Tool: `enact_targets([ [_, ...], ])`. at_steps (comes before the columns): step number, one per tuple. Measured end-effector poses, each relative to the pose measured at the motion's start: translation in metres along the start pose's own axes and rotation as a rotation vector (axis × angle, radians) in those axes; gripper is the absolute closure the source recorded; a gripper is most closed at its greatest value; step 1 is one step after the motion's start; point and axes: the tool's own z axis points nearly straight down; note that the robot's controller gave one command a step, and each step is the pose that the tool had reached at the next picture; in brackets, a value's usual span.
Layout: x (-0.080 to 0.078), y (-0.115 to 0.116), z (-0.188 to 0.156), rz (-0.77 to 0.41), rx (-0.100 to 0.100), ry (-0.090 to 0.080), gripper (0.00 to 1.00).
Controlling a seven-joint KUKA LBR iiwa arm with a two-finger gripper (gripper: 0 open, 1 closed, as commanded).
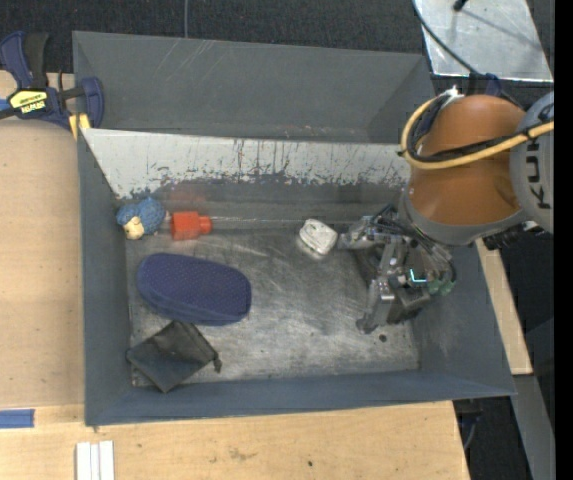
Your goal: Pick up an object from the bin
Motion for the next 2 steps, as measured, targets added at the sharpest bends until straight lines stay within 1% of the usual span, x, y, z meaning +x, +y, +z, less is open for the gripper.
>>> enact_targets([
  [1, -0.005, 0.164, 0.016, 0.128, -0.005, -0.008, 0.00],
  [2, -0.024, 0.181, 0.083, 0.055, 0.000, -0.002, 0.00],
])
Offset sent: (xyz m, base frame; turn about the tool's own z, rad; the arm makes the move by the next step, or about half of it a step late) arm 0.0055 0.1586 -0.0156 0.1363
